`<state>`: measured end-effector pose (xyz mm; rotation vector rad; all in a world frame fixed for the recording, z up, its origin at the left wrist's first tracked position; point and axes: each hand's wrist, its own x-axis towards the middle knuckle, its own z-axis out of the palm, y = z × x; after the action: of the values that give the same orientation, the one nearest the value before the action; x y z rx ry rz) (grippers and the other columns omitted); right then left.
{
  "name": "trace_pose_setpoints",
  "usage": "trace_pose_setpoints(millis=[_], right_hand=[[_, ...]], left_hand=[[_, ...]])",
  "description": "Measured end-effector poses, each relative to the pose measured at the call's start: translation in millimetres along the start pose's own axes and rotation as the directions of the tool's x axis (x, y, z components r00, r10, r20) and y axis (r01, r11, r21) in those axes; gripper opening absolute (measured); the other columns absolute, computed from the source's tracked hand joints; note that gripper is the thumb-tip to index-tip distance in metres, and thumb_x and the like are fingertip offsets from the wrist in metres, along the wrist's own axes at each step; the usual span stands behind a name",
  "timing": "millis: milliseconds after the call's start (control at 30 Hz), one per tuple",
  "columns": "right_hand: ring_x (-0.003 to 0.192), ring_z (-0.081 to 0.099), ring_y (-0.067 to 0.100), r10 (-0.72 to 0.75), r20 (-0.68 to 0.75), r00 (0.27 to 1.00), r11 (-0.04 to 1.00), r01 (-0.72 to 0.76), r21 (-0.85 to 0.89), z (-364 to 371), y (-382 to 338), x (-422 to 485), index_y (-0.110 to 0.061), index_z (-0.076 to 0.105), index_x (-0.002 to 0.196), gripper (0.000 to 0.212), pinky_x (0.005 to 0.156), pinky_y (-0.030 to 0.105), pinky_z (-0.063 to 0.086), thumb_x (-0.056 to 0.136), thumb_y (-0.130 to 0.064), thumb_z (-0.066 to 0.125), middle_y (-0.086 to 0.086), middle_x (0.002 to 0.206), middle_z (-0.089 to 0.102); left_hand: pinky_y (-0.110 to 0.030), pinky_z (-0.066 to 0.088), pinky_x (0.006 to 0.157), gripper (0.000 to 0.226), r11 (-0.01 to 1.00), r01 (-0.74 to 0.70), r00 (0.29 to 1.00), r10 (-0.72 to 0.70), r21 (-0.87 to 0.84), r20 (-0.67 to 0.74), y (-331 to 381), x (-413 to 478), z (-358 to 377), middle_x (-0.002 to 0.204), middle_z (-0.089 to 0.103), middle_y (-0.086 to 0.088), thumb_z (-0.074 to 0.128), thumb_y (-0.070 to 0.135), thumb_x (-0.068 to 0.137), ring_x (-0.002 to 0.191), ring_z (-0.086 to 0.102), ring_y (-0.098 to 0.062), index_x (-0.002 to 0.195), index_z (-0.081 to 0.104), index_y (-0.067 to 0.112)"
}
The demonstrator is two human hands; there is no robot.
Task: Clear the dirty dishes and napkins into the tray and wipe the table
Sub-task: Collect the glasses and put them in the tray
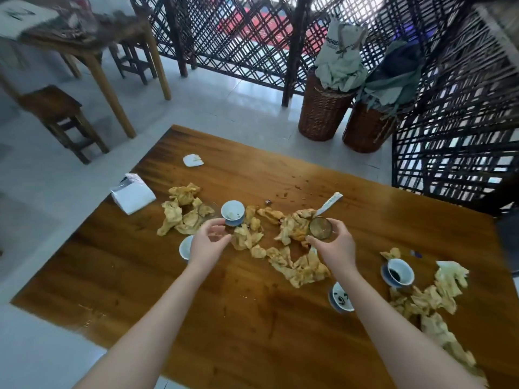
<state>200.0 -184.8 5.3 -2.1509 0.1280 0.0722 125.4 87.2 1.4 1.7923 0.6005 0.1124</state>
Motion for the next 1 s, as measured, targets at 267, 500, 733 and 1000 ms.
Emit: trace_pose_setpoints(millis=[267,500,733,1000], right_hand=[[0.105,0.051,0.007,0.000,0.084,0.996,1.000,0.002,-0.025,67.0,-33.6,-0.9,-0.021,0.054,0.124,0.062,0.081,0.018,0.043,0.071,-0.029,0.084,-0.011,0.108,0.056],[0.104,0.050,0.007,0.011,0.129,0.992,1.000,-0.009,-0.016,97.1,-42.0,-1.5,-0.031,0.049,0.113,0.055,0.082,0.017,0.041,0.070,-0.030,0.084,-0.014,0.106,0.055],[0.104,0.051,0.003,0.065,0.103,0.993,0.998,-0.062,-0.026,89.2,-35.5,3.6,-0.028,0.052,0.122,0.061,0.078,0.008,0.039,0.070,-0.032,0.085,-0.019,0.105,0.055],[0.112,0.051,0.009,0.091,0.045,0.995,0.995,-0.089,-0.037,63.2,-20.4,-4.3,-0.020,0.051,0.130,0.069,0.091,0.025,0.047,0.071,-0.032,0.084,-0.008,0.119,0.057]], left_hand=[[-0.027,0.045,0.089,0.055,0.995,0.042,0.997,-0.034,0.095,-0.075,-20.4,56.8,-43.3,0.129,0.054,-0.004,0.076,0.012,0.080,0.119,0.051,-0.019,0.128,0.052,0.021],[-0.037,0.038,0.105,0.084,0.972,0.080,0.995,-0.092,0.220,0.044,-34.4,97.5,-35.6,0.149,0.038,-0.007,0.081,0.016,0.077,0.137,0.036,-0.023,0.146,0.033,0.015],[-0.032,0.042,0.097,0.077,0.958,0.069,0.992,-0.096,0.277,0.086,-38.6,115.9,-19.2,0.137,0.050,-0.007,0.083,0.016,0.074,0.126,0.048,-0.023,0.139,0.042,0.013],[-0.027,0.043,0.090,0.064,0.984,0.025,0.996,-0.009,0.178,-0.092,-18.3,103.1,-9.0,0.127,0.055,-0.002,0.083,0.017,0.073,0.113,0.052,-0.016,0.128,0.051,0.018]])
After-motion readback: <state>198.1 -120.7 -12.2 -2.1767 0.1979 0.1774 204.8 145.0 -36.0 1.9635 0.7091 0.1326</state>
